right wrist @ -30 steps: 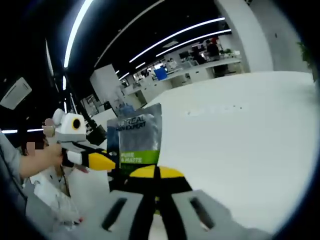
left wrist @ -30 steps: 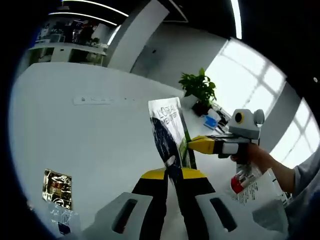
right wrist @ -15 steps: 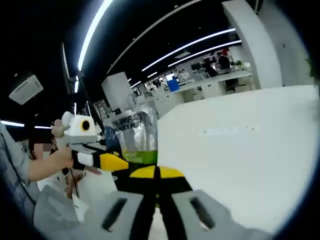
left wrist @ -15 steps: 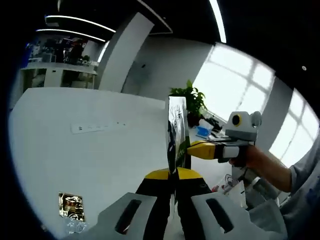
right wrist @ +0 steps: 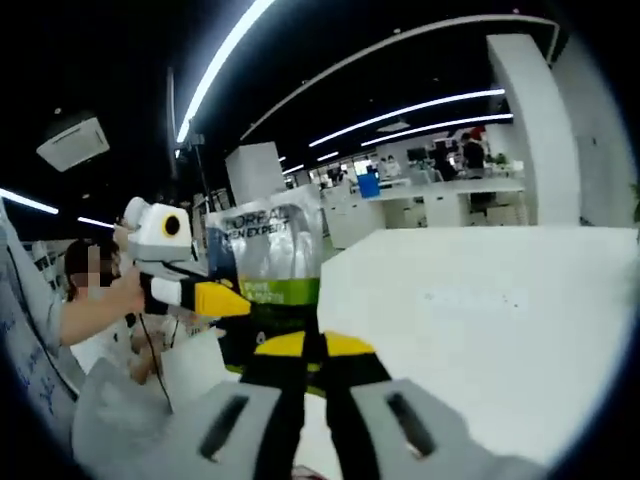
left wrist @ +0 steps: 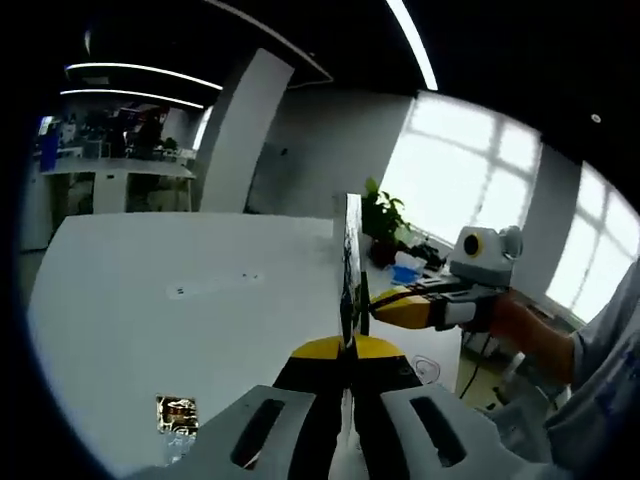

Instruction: Arrange the skincare products in the storage area until every visible bottle or jar stands upright without overlapping.

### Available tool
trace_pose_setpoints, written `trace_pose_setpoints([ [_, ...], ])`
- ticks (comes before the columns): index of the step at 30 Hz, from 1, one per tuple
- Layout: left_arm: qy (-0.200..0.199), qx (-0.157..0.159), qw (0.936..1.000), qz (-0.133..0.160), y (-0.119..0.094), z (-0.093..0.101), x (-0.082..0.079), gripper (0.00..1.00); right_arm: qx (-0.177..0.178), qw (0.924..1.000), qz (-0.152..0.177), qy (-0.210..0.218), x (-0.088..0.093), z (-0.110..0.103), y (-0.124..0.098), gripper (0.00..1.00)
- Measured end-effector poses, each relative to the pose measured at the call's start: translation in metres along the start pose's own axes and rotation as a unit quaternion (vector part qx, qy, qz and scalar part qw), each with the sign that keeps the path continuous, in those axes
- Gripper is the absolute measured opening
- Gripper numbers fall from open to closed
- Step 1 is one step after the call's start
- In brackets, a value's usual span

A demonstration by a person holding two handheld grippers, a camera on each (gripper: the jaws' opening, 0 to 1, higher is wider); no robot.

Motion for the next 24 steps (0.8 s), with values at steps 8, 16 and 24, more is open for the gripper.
trace_pose_setpoints([
  [8,-0.005,-0.023,0.9997,-0.007,-0.04,-0.004,0.005,0.0,-0.032,0.9994,-0.003,-0.016,-0.004,-0.032,-0.005,0.08],
  [16,-0.012,-0.029,0.9991,-0.029,-0.071,-0.001,0.021,0.0,-0.068,0.9973,-0.015,-0.02,0.006,-0.064,-0.01,0.08],
  [24,-0.034,-0.032,0.9976,-0.05,-0.091,-0.001,0.044,0.0,-0.078,0.9961,-0.041,-0.001,0.04,-0.087,-0.012,0.08],
])
Point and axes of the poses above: the point that each gripper's makers call its tool centre point, and the gripper's own axes: y roughly forward along the fingers, z roughly to its right, x roughly out of its underside, the point moved 7 cm from there along -y, roughly backward along the fingers, and after that the axes turned 3 degrees about -x, right-handed, at the moved point
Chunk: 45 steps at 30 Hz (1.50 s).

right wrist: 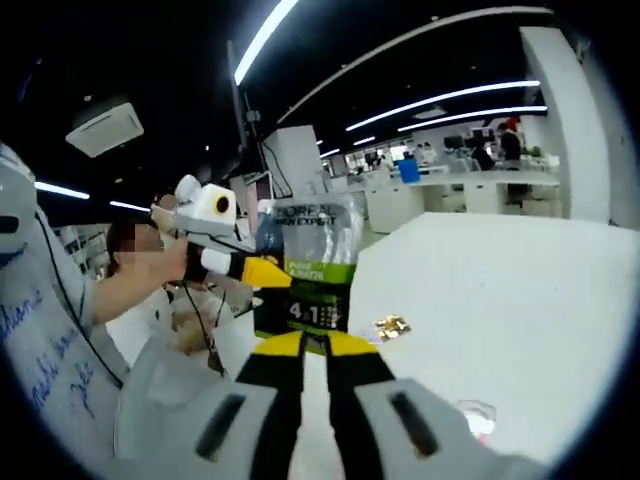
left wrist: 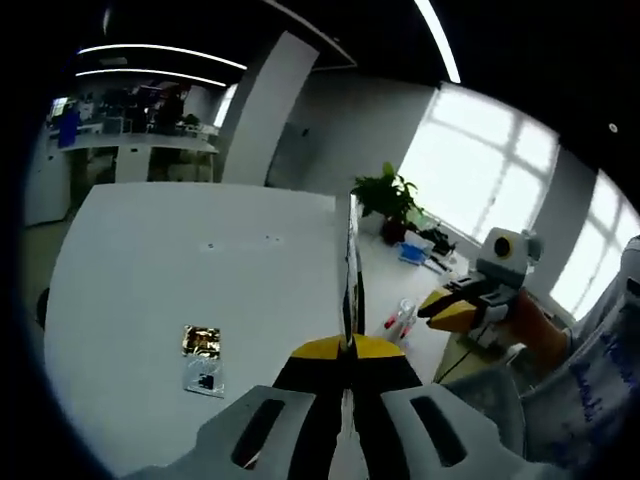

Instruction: Arrange the skincare products in the storage area until every visible bottle or jar stands upright without overlapping.

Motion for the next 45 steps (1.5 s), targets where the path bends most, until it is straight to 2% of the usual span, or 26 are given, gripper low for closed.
trace_pose_setpoints([
  [2,-0.011,0.005,0.9999,-0.008,-0.004,0.0,0.009,0.0,-0.011,0.9997,-0.003,0.022,0.01,-0.007,0.001,0.08],
  [4,-0.024,0.009,0.9996,-0.014,-0.007,0.0,0.017,0.0,-0.011,0.9996,-0.01,0.024,0.018,-0.011,0.002,0.08],
  [5,-0.032,0.009,0.9993,-0.017,-0.009,-0.001,0.021,0.0,-0.014,0.9992,-0.027,0.026,0.028,-0.017,0.002,0.08],
  [9,-0.051,0.017,0.9981,-0.03,-0.012,0.0,0.033,0.0,-0.022,0.9979,-0.05,0.036,0.049,-0.025,0.006,0.11],
  [16,-0.079,0.055,0.9931,-0.066,-0.011,0.007,0.052,0.0,-0.016,0.9953,-0.078,0.055,0.078,-0.026,0.012,0.18],
  [23,-0.101,0.106,0.9846,-0.095,-0.002,0.02,0.063,0.0,-0.04,0.9909,-0.082,0.099,0.091,-0.032,0.015,0.27],
  [28,-0.108,0.135,0.979,-0.108,0.006,0.028,0.069,0.0,-0.069,0.9858,-0.075,0.134,0.095,-0.037,0.014,0.24],
  [33,-0.108,0.136,0.9779,-0.117,0.015,0.029,0.074,0.0,-0.069,0.9834,-0.086,0.145,0.103,-0.037,0.013,0.16],
  [36,-0.096,0.129,0.9803,-0.116,0.017,0.027,0.075,0.0,-0.067,0.9826,-0.09,0.148,0.104,-0.035,0.011,0.11],
  [42,-0.106,0.116,0.9812,-0.112,0.021,0.022,0.078,0.0,-0.072,0.9812,-0.092,0.154,0.102,-0.035,0.01,0.03],
  [45,-0.105,0.111,0.9843,-0.089,0.023,0.025,0.077,0.01,-0.086,0.9809,-0.094,0.147,0.101,-0.037,0.009,0.01],
])
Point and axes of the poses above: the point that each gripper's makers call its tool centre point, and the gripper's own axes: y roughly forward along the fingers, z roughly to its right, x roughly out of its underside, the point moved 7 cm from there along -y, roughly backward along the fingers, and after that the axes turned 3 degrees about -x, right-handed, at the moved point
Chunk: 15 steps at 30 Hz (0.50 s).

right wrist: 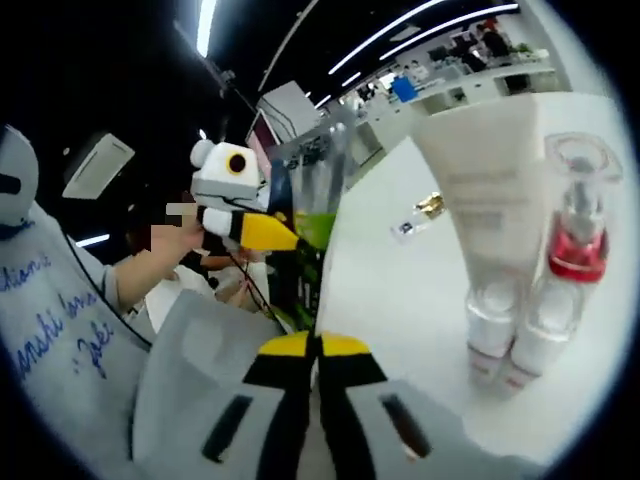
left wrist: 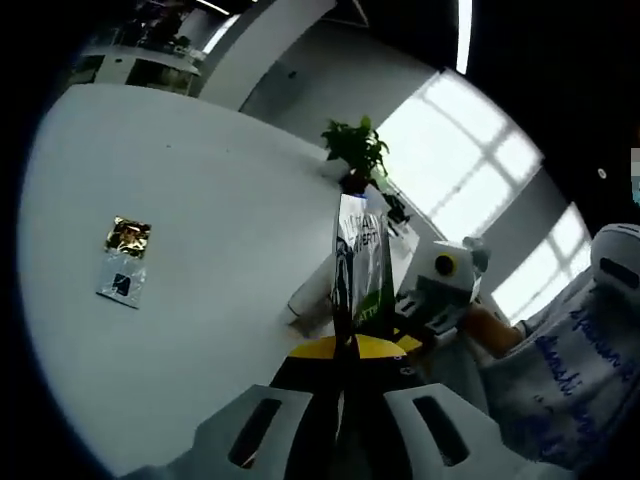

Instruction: Arrange the skincare products in the storage area until every visible bottle or jar stands upright without overlapping.

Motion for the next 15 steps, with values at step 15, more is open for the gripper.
trace_pose_setpoints([
  [15,-0.01,-0.005,0.9969,0.078,-0.015,-0.019,-0.033,0.04,-0.018,0.9984,-0.046,-0.027,0.009,-0.002,0.001,0.01],
])
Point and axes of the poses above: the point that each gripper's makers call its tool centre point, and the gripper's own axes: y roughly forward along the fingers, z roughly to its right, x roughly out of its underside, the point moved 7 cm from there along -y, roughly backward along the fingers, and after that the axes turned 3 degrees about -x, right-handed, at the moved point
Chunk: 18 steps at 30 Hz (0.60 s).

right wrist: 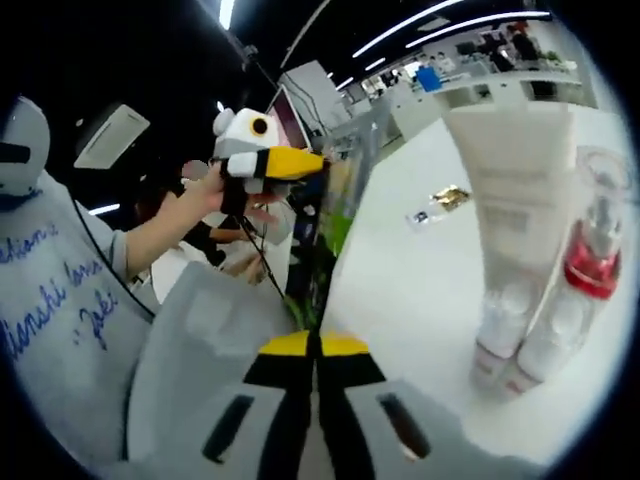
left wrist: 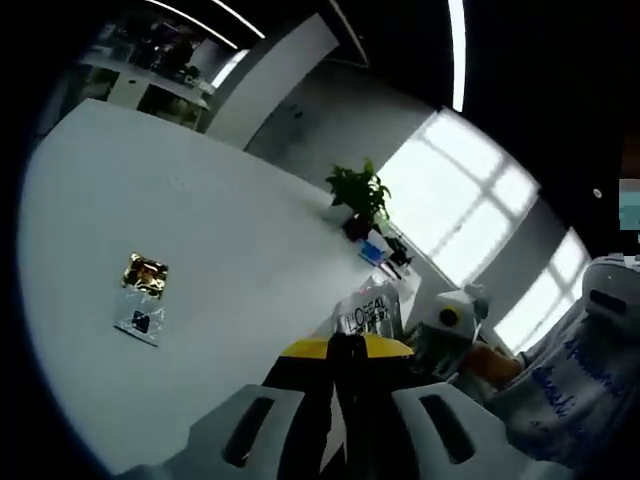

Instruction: Arrange the skincare products in the storage area until every visible bottle or jar stands upright without overlapping.

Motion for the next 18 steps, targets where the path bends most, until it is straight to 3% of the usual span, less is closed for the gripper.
trace_pose_setpoints([
  [4,0.004,-0.019,0.9996,-0.018,0.008,-0.01,0.003,0.01,0.008,0.9999,-0.004,0.006,0.003,0.004,0.002,0.01],
  [11,0.012,-0.085,0.9944,-0.062,0.029,-0.032,0.014,0.0,0.046,0.9989,-0.01,0.001,0.01,0.019,0.003,0.01],
  [15,0.026,-0.113,0.9893,-0.088,0.042,-0.039,0.025,0.0,0.064,0.9975,-0.027,-0.01,0.015,0.026,0.003,0.01],
  [18,0.021,-0.127,0.986,-0.107,0.052,-0.048,0.034,0.0,0.073,0.9944,-0.061,-0.046,0.018,0.031,0.004,0.01],
])
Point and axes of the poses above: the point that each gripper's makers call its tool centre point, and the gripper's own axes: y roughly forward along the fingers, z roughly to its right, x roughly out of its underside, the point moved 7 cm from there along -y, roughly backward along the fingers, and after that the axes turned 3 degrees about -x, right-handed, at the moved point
